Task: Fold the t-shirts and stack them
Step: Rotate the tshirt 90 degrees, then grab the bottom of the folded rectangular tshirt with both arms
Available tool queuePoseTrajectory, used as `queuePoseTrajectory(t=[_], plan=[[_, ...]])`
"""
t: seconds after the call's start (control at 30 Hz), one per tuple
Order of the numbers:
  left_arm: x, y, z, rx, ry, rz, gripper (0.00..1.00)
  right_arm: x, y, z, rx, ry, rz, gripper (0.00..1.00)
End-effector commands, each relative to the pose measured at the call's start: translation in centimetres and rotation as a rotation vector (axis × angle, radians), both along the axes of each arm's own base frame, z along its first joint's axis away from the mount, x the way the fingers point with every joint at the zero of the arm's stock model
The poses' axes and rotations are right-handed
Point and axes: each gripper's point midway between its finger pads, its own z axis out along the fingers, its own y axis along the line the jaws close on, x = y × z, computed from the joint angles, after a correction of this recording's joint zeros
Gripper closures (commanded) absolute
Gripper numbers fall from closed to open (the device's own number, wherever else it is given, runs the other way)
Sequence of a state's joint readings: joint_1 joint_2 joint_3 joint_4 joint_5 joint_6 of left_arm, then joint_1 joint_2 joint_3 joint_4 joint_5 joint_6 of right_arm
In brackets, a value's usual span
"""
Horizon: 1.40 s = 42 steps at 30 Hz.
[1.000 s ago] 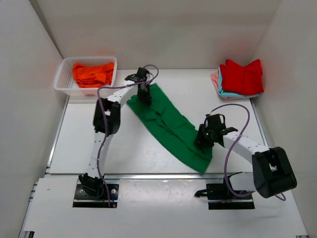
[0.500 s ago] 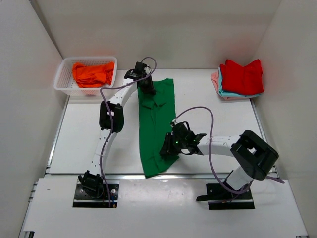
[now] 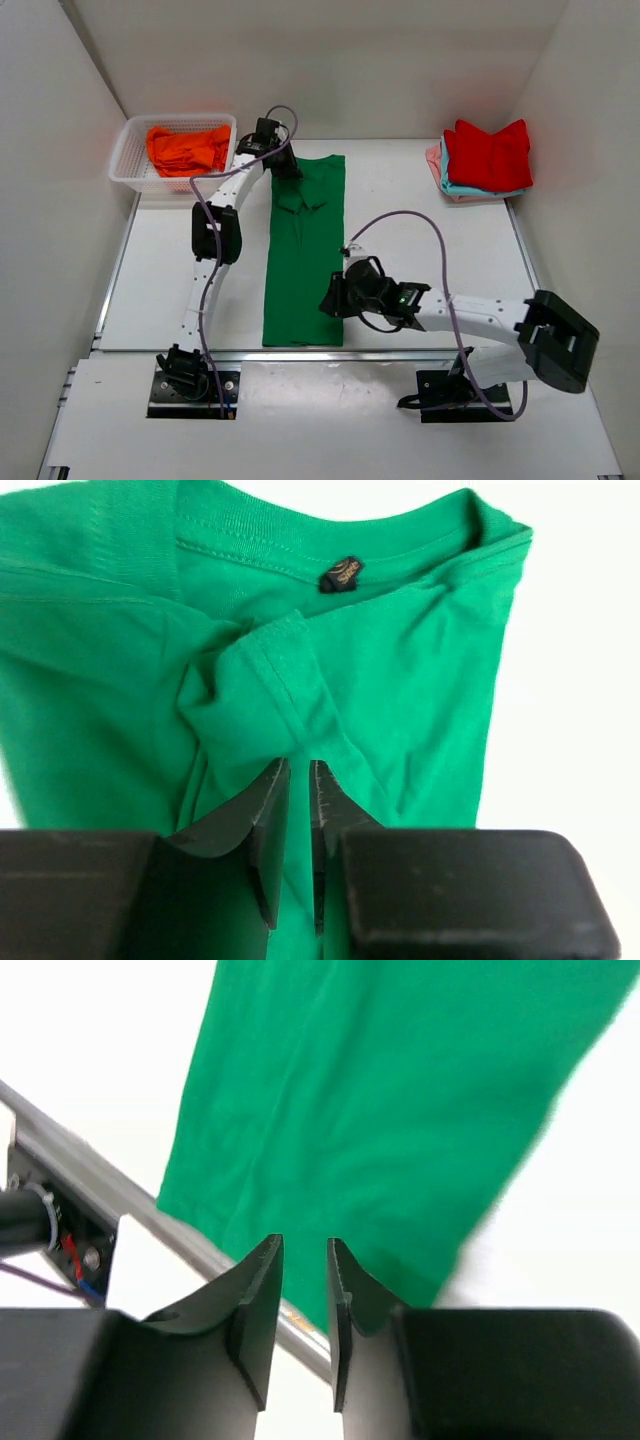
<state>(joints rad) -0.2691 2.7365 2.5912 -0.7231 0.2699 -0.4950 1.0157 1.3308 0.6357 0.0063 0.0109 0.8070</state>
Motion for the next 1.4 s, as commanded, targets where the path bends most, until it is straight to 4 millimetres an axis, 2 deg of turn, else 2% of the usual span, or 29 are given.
queuePoseTrajectory(t=[0.0, 0.03, 0.07, 0.1, 0.13, 0.17, 0.2, 0.23, 0.27, 0.3, 0.33, 0.37, 0.4, 0.43, 0.47, 0.5, 0.57, 0.63, 0.7, 0.97, 1.07, 1.13, 1.17, 1.2, 1.23, 1.37], plan=[[-1.1, 0.0, 16.5, -0.075, -0.231, -0.054, 0.72, 2.2, -3.4, 0.2, -0.065, -0.094, -0.106, 0.78], [-3.2, -0.1, 15.3, -0.02, -0.171, -0.099, 0.69, 1.7, -3.7, 0.0, -0.064, -0.085, -0.07, 0.74], [-4.7, 0.2, 17.4, 0.014, -0.191, -0.111, 0.68, 2.1, -4.7, -0.6, -0.083, -0.057, -0.072, 0.72], [-7.7, 0.7, 16.4, 0.097, -0.13, -0.148, 0.65, 2.7, -5.9, -1.0, -0.095, -0.032, -0.099, 0.71], [-10.9, 0.7, 11.6, 0.165, -0.008, -0.181, 0.64, 2.0, -6.5, -1.7, -0.1, 0.01, -0.073, 0.67], [-15.4, 2.5, 9.0, 0.233, 0.072, -0.194, 0.62, 1.7, -7.1, -1.9, -0.104, 0.024, -0.076, 0.63], [-16.2, 2.0, 12.5, 0.193, -0.054, -0.18, 0.59, 1.2, -7.4, -2.3, -0.117, 0.031, -0.082, 0.61], [-19.7, 3.1, 11.1, 0.171, -0.04, -0.161, 0.58, 0.7, -7.6, -2.2, -0.122, 0.02, -0.083, 0.59], [-23.2, 4.4, 7.3, 0.18, 0.055, -0.159, 0.58, 1.0, -8.1, -2.2, -0.143, -0.003, -0.122, 0.58], [-24.4, 4.9, 9.2, 0.153, -0.003, -0.145, 0.56, 0.4, -8.7, -3.0, -0.179, 0.03, -0.153, 0.58], [-27.7, 6.2, 7.8, 0.179, 0.029, -0.151, 0.53, -0.2, -8.5, -3.0, -0.197, 0.049, -0.154, 0.58], [-30.9, 6.9, 5.0, 0.21, 0.091, -0.168, 0.5, -0.5, -8.1, -2.9, -0.2, 0.06, -0.144, 0.56], [-32.1, 7.2, 6.1, 0.197, 0.04, -0.162, 0.48, -1.5, -7.8, -3.2, -0.209, 0.092, -0.136, 0.55], [-35.1, 7.4, 4.5, 0.176, 0.07, -0.176, 0.47, -2.8, -7.1, -3.7, -0.219, 0.11, -0.109, 0.53], [-37.8, 7.6, 2.2, 0.186, 0.114, -0.194, 0.46, -3.1, -6.7, -4.0, -0.214, 0.123, -0.105, 0.52], [-38.6, 7.7, 2.7, 0.16, 0.094, -0.178, 0.47, -3.8, -6.1, -4.0, -0.197, 0.129, -0.096, 0.51], [-42.1, 8.2, 0.4, 0.135, 0.143, -0.176, 0.45, -4.9, -5.5, -4.6, -0.19, 0.164, -0.088, 0.5], [-43.4, 7.9, 0.4, 0.081, 0.114, -0.163, 0.43, -5.7, -4.9, -5.0, -0.199, 0.176, -0.068, 0.5], [-44.9, 7.8, -0.7, 0.055, 0.132, -0.146, 0.41, -5.9, -4.7, -5.1, -0.209, 0.176, -0.062, 0.49], [-46.5, 6.9, -1.4, -0.041, 0.152, -0.132, 0.44, -5.8, -3.7, -5.7, -0.187, 0.196, -0.038, 0.48], [-47.1, 6.3, -1.6, -0.034, 0.18, -0.161, 0.47, -6.2, -3.2, -5.9, -0.196, 0.211, -0.01, 0.52], [-47.5, 6.0, -1.5, -0.041, 0.191, -0.18, 0.61, -6.4, -3.1, -6.2, -0.2, 0.228, -0.002, 0.77], [-47.9, 5.9, -1.5, -0.043, 0.199, -0.192, 0.8, -6.4, -3.0, -6.1, -0.201, 0.226, 0.001, 0.9], [-48.0, 5.8, -1.2, -0.053, 0.202, -0.191, 0.96, -7.0, -3.0, -6.0, -0.195, 0.254, 0.014, 1.0], [-47.9, 5.7, -0.9, -0.059, 0.196, -0.19, 1.0, -7.2, -3.2, -6.0, -0.2, 0.257, 0.024, 1.0], [-46.6, 5.9, 1.4, -0.082, 0.159, -0.165, 1.0, -7.1, -3.3, -4.5, -0.186, 0.268, 0.054, 1.0]])
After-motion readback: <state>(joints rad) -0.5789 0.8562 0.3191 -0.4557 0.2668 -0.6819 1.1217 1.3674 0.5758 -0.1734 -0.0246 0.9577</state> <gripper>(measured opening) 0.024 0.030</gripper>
